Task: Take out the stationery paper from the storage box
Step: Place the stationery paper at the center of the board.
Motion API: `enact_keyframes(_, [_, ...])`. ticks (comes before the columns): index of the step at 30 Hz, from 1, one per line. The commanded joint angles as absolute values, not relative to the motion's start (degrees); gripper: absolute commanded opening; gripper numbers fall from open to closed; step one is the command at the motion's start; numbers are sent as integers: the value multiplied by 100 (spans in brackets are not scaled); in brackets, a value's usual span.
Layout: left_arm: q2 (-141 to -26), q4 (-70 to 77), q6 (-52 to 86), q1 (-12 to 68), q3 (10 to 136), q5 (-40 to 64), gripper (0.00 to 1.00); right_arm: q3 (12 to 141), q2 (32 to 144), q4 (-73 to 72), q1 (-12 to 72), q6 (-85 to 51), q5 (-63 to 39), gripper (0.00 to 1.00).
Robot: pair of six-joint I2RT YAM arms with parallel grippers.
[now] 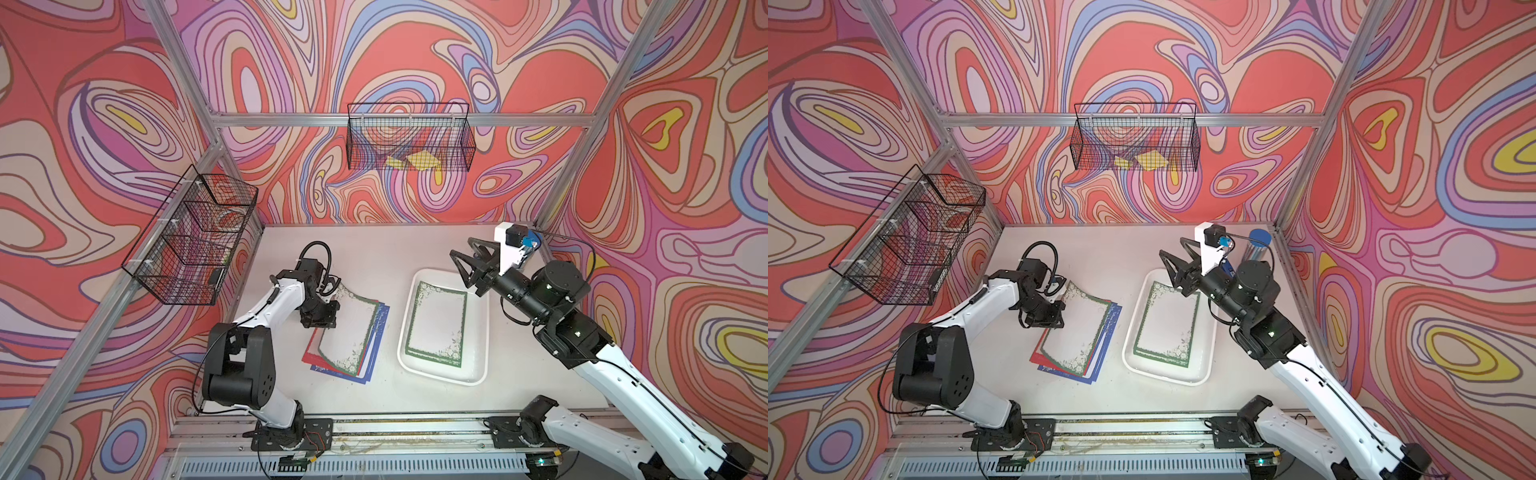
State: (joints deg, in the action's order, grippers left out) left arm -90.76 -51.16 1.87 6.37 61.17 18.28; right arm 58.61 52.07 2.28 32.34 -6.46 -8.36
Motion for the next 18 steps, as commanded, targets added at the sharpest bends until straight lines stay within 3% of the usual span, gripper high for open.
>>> enact_keyframes(1, [-9223,-5218,261,605,6200,1490,15,5949,5223,240,3261,-581,-850,64])
enact_keyframes(9, [-9325,-5273,444,606,6255,716,32,6034,5343,225,3260,-544,-865,64])
enact_keyframes(18, [-9295,-5347,527,606,6322,149,35,6083,5480,274,3261,-571,-775,64])
